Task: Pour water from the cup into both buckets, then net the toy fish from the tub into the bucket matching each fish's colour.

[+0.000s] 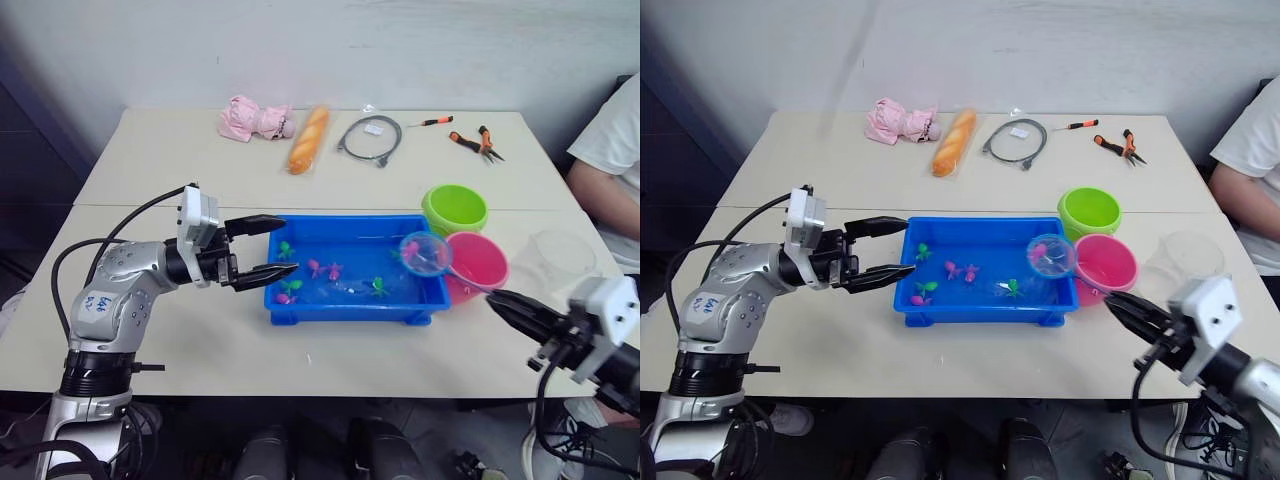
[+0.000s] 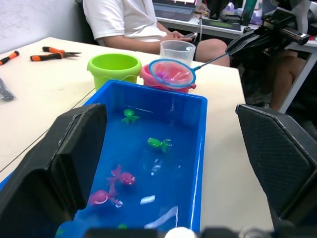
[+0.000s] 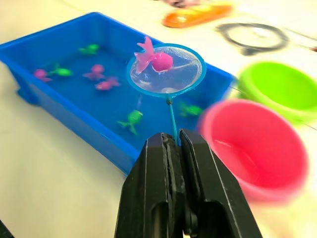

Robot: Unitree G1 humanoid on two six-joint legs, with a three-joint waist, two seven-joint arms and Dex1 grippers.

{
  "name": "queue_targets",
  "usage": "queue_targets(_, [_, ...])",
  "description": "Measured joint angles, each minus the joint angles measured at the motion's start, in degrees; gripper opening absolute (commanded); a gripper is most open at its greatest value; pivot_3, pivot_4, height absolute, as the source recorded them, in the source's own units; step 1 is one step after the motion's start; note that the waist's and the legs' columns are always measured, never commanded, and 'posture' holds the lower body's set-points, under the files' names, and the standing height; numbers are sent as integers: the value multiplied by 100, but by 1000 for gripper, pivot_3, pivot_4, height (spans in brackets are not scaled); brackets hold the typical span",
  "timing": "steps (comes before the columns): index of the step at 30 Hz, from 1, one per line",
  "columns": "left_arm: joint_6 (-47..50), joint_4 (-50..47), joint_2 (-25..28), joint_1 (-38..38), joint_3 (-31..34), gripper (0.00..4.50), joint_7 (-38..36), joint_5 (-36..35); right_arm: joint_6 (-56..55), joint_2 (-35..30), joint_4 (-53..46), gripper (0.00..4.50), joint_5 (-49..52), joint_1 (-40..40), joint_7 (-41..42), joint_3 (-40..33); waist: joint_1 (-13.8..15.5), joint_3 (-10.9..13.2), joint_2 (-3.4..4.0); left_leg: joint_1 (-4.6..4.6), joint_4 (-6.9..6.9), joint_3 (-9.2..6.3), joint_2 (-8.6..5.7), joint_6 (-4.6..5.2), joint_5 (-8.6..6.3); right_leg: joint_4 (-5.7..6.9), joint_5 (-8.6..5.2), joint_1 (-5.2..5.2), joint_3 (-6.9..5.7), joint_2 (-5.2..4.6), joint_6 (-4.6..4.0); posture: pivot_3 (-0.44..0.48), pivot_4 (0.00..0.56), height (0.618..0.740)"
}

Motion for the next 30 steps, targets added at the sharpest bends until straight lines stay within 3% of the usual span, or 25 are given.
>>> queue_targets(5, [-2,87,-291,-139,-179,4466,-45,-2,-628,207,112,0,-191,504,-123,-648,-11,0,0,6,1,7,0,1,0,-2,0,4,9,3,1,0,150,738])
queue_targets(9, [-4,95,-395,-243,-314,4466,-70,7,-1125,185,527,0,-526,665,-101,-744,-19,0,0,8,0,8,1,-2,2,0,0,3,12,7,1,0,150,738])
queue_targets(19, [-8,93,-651,-297,-400,4466,-74,5,-3001,-412,1924,0,-2595,34,-712,-87,-18,-1,2,8,3,11,0,-8,11,4,-1,1,14,8,1,0,150,738])
queue_targets(30, [84,20,-760,-302,-413,4466,45,-53,-4531,-1064,2526,0,-4292,-434,-1449,448,-8,-1,1,7,8,9,-1,-14,23,5,-1,2,13,9,2,0,150,738])
